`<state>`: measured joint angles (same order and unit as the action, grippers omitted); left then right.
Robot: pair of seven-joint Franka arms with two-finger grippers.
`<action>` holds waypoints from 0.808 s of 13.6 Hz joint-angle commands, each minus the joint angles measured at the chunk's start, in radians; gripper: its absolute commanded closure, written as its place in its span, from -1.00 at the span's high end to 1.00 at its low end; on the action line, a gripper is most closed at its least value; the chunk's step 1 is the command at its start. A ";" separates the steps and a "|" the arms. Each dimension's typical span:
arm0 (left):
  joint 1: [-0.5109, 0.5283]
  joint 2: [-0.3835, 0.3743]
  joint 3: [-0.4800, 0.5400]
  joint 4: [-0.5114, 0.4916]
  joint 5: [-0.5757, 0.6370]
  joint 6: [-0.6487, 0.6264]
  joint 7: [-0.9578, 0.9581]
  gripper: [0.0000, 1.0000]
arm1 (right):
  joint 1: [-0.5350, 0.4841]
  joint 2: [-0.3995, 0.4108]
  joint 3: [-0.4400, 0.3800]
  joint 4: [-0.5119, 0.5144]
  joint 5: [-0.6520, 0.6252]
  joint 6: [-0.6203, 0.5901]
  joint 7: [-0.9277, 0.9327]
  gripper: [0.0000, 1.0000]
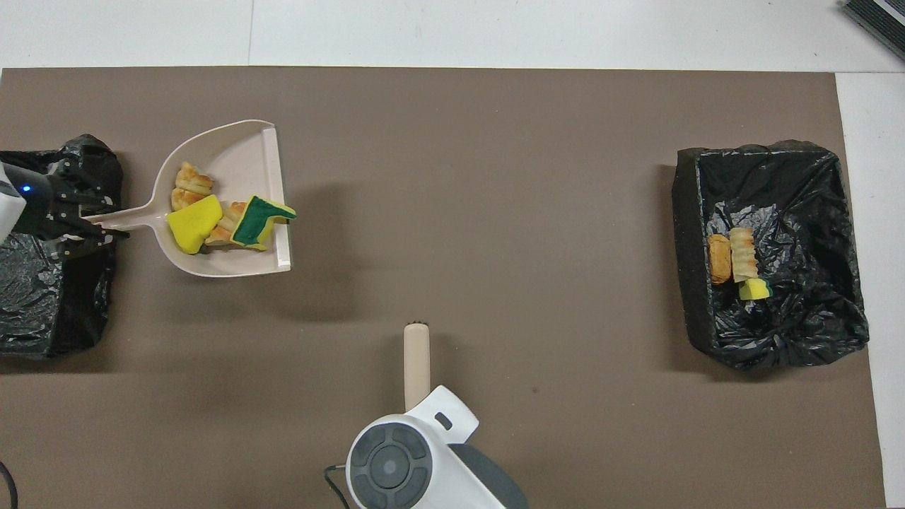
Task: Sweep and dump trash in bin
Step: 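Tip the dustpan over the black bin with the left gripper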
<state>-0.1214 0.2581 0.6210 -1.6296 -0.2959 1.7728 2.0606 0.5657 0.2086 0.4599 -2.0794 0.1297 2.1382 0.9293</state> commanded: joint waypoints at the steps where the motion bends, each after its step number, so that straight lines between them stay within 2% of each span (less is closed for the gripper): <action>1: 0.000 0.075 0.100 0.095 0.009 0.002 0.154 -1.00 | 0.010 0.005 -0.001 -0.010 -0.022 0.031 0.013 -1.00; 2: 0.002 0.091 0.133 0.117 0.017 0.014 0.177 -1.00 | 0.010 0.009 -0.003 -0.005 -0.022 0.026 0.016 -0.98; 3: 0.006 0.108 0.155 0.126 0.046 0.049 0.180 -1.00 | 0.008 0.011 -0.004 0.001 -0.022 0.019 0.019 -0.69; 5: 0.005 0.119 0.158 0.135 0.104 0.120 0.171 -1.00 | 0.005 0.011 -0.006 0.016 -0.024 0.012 0.019 0.35; 6: 0.000 0.133 0.163 0.154 0.130 0.140 0.168 -1.00 | -0.001 0.009 -0.007 0.028 -0.025 0.005 0.019 0.52; 9: -0.023 0.168 0.161 0.208 0.282 0.175 0.141 -1.00 | -0.041 -0.023 -0.017 0.061 -0.027 -0.032 0.049 0.56; 11: -0.049 0.170 0.155 0.208 0.444 0.224 0.064 -1.00 | -0.140 -0.096 -0.012 0.058 -0.027 -0.041 0.017 0.70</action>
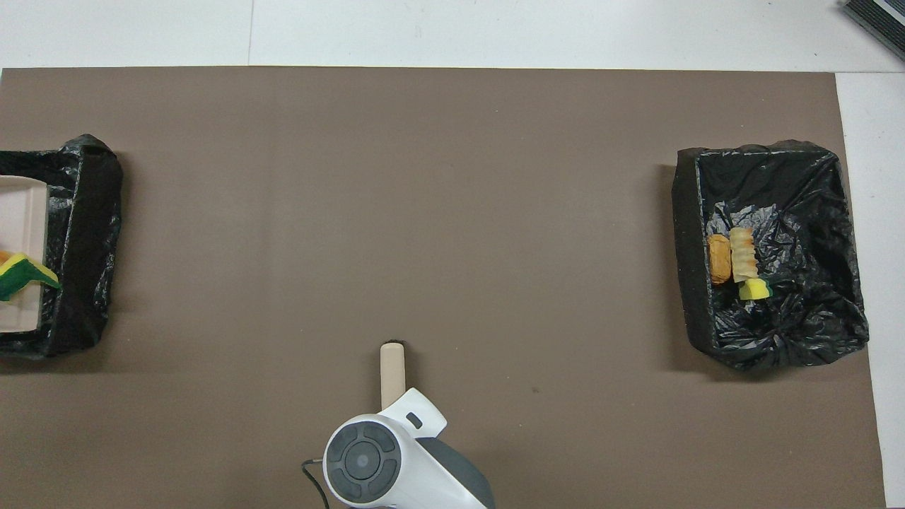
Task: Sweep and dump trash in bin
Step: 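Tip the dustpan over the black bin with the left gripper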
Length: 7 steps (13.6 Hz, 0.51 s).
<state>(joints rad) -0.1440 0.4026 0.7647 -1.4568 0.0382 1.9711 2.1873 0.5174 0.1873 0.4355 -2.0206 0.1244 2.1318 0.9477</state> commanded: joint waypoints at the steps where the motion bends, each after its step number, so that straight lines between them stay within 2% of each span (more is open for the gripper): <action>1: -0.031 0.025 0.008 0.035 0.170 0.028 -0.090 -1.00 | -0.149 -0.118 0.014 -0.018 -0.022 -0.053 -0.054 0.72; 3: -0.046 0.019 -0.008 0.033 0.309 0.035 -0.159 -1.00 | -0.258 -0.201 0.014 -0.015 -0.020 -0.142 -0.156 0.73; 5: -0.048 0.001 -0.062 0.033 0.479 0.055 -0.242 -1.00 | -0.342 -0.270 0.011 -0.017 -0.020 -0.182 -0.230 0.83; 6: -0.048 -0.022 -0.074 0.023 0.532 0.086 -0.268 -1.00 | -0.383 -0.290 0.009 -0.010 -0.020 -0.199 -0.248 1.00; 7: -0.048 -0.036 -0.074 0.016 0.552 0.109 -0.291 -1.00 | -0.426 -0.305 0.008 0.009 -0.020 -0.214 -0.263 1.00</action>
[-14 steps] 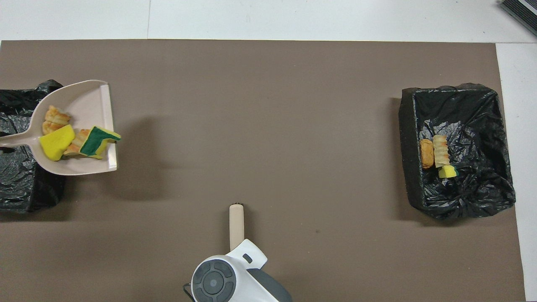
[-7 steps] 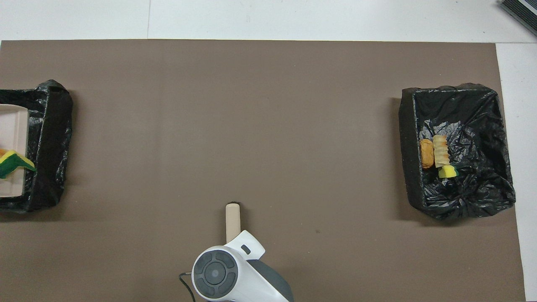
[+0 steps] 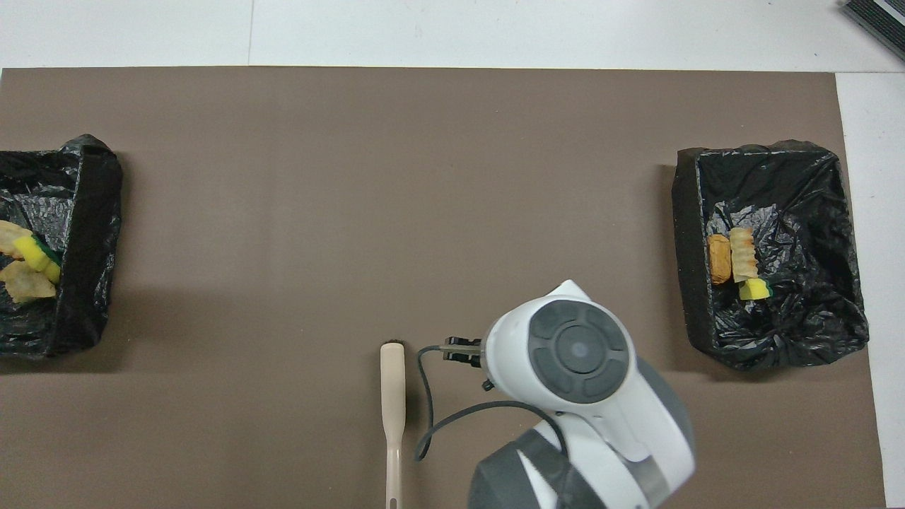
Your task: Sweep and dump trash in bin
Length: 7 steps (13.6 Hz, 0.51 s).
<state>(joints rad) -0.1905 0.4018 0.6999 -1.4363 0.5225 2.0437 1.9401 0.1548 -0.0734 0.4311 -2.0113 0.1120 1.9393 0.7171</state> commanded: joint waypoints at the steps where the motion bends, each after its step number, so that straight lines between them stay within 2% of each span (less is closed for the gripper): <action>1: 0.000 -0.043 -0.010 -0.003 0.092 0.036 -0.041 -1.00 | -0.105 -0.057 0.008 0.034 -0.006 -0.046 -0.071 1.00; 4: -0.003 -0.093 -0.020 -0.047 0.187 0.078 -0.041 -1.00 | -0.236 -0.040 -0.011 0.202 -0.011 -0.183 -0.227 1.00; 7: -0.010 -0.126 -0.106 -0.047 0.397 0.105 -0.064 -1.00 | -0.277 -0.025 -0.011 0.270 -0.104 -0.218 -0.326 1.00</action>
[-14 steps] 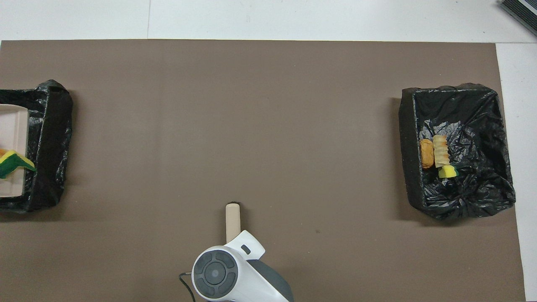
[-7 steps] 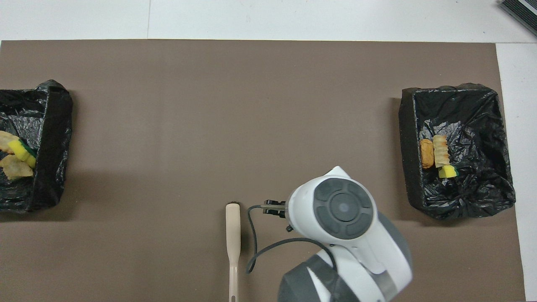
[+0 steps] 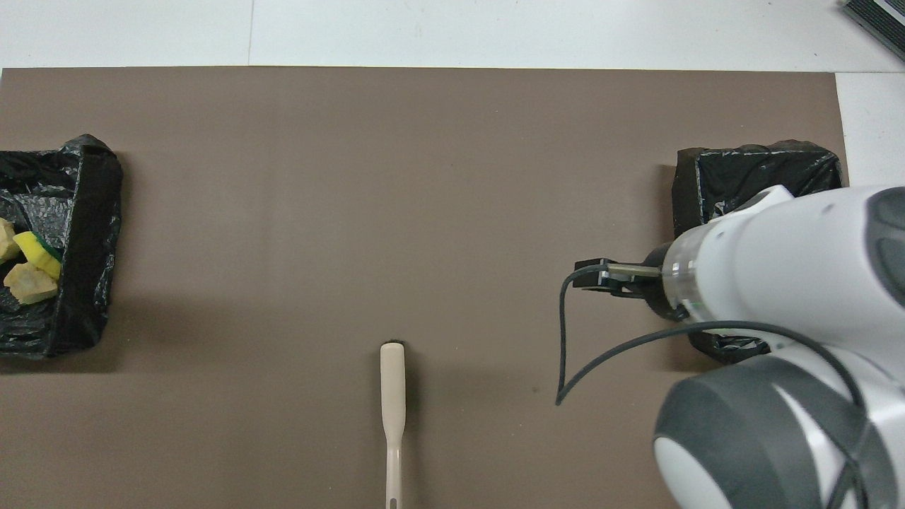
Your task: Sweep and dump trash in bin
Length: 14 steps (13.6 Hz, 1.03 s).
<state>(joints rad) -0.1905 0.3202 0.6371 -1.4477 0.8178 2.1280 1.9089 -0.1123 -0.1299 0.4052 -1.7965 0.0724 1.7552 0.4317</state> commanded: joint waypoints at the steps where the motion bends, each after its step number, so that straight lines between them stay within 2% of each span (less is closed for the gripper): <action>1: -0.009 -0.044 -0.053 -0.033 0.116 0.006 -0.065 -1.00 | -0.010 0.032 0.018 0.077 -0.094 -0.058 -0.054 1.00; 2: -0.010 -0.047 -0.081 -0.031 0.103 -0.022 -0.064 -1.00 | -0.010 0.032 0.018 0.101 -0.103 -0.095 -0.057 1.00; 3: -0.009 -0.071 -0.144 -0.022 0.098 -0.108 -0.071 -1.00 | -0.012 0.035 0.020 0.127 -0.102 -0.132 -0.057 1.00; 5: -0.007 -0.076 -0.217 -0.011 0.066 -0.204 -0.097 -1.00 | -0.026 0.084 0.015 0.205 -0.103 -0.173 -0.059 1.00; 7: -0.007 -0.073 -0.226 -0.011 -0.114 -0.215 -0.094 -1.00 | -0.010 0.159 -0.011 0.328 -0.115 -0.273 -0.059 1.00; 8: -0.009 -0.075 -0.231 -0.011 -0.162 -0.226 -0.097 -1.00 | -0.010 0.182 -0.020 0.363 -0.120 -0.286 -0.059 1.00; 9: -0.009 -0.076 -0.266 -0.011 -0.204 -0.249 -0.103 -1.00 | -0.004 0.199 -0.040 0.387 -0.120 -0.289 -0.060 1.00; 12: -0.007 -0.092 -0.353 -0.013 -0.297 -0.315 -0.193 -1.00 | 0.109 0.222 -0.193 0.437 -0.118 -0.310 -0.102 1.00; 14: -0.009 -0.107 -0.387 -0.037 -0.362 -0.339 -0.283 -1.00 | 0.105 0.219 -0.201 0.431 -0.112 -0.306 -0.113 1.00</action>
<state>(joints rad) -0.2018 0.2565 0.2790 -1.4468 0.5067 1.8151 1.6926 -0.0217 0.0742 0.2166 -1.4014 -0.0278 1.4780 0.3432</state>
